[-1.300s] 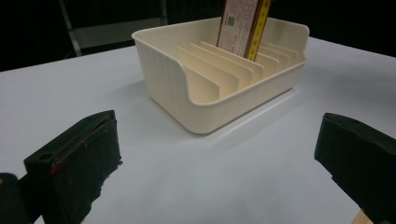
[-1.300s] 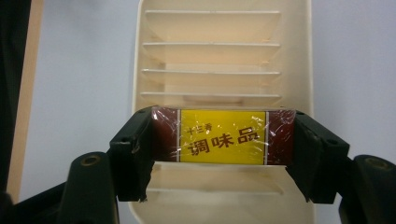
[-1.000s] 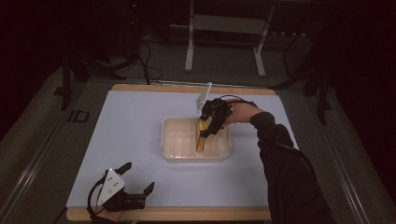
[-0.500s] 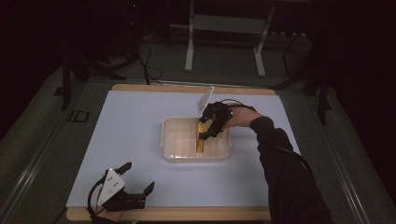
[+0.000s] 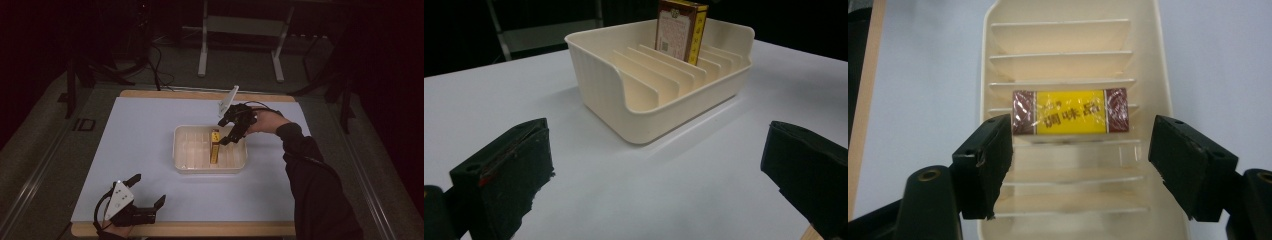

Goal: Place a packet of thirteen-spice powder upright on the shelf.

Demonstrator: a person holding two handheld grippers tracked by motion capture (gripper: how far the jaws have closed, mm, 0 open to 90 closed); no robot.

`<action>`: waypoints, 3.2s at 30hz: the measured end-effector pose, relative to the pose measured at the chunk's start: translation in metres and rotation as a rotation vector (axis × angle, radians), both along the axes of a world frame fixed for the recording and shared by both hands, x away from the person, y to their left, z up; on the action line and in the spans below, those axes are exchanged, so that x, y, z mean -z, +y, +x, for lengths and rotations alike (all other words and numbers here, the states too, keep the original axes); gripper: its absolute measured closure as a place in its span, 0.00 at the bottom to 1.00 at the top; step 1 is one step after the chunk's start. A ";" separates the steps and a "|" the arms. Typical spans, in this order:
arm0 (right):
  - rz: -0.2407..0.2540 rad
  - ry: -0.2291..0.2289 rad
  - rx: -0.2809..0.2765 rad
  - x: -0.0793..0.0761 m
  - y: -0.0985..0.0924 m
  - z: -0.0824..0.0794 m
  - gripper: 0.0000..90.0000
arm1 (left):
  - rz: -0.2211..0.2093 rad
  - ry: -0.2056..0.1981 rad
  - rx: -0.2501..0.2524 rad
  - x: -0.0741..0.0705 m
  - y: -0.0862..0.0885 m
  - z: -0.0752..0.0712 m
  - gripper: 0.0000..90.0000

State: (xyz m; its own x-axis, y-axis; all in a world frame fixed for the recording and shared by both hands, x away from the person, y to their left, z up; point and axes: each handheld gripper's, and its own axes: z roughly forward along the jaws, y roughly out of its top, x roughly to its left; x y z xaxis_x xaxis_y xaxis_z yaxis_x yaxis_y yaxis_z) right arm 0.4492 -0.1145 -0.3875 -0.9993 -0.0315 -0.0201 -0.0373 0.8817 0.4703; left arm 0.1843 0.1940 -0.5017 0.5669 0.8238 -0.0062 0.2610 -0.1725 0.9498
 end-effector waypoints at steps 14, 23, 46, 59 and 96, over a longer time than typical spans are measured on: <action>0.034 -0.064 0.095 -0.019 -0.023 -0.003 0.25 | 0.000 0.004 -0.001 0.000 0.000 0.000 0.00; 0.050 -0.052 0.244 -0.018 -0.035 -0.006 0.13 | 0.001 0.003 -0.001 0.000 -0.001 0.000 0.00; 0.308 -0.086 0.628 0.018 -0.081 -0.032 0.14 | -0.001 0.008 -0.001 0.001 -0.001 0.001 0.00; 0.397 -0.140 0.783 0.035 -0.115 -0.061 0.14 | -0.001 0.009 -0.001 0.001 -0.002 0.000 0.00; 0.529 -0.277 1.049 0.087 -0.180 -0.122 0.14 | 0.003 0.007 0.022 -0.001 -0.003 -0.002 0.00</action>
State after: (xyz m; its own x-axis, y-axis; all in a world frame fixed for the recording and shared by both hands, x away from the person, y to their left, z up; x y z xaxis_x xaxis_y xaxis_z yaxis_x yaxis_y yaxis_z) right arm 0.3267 -0.2946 -0.4743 -0.4936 0.8697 -0.0034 0.4246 0.2444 0.8718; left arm 0.1828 0.1910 -0.5006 0.5850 0.8110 -0.0080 0.2640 -0.1811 0.9474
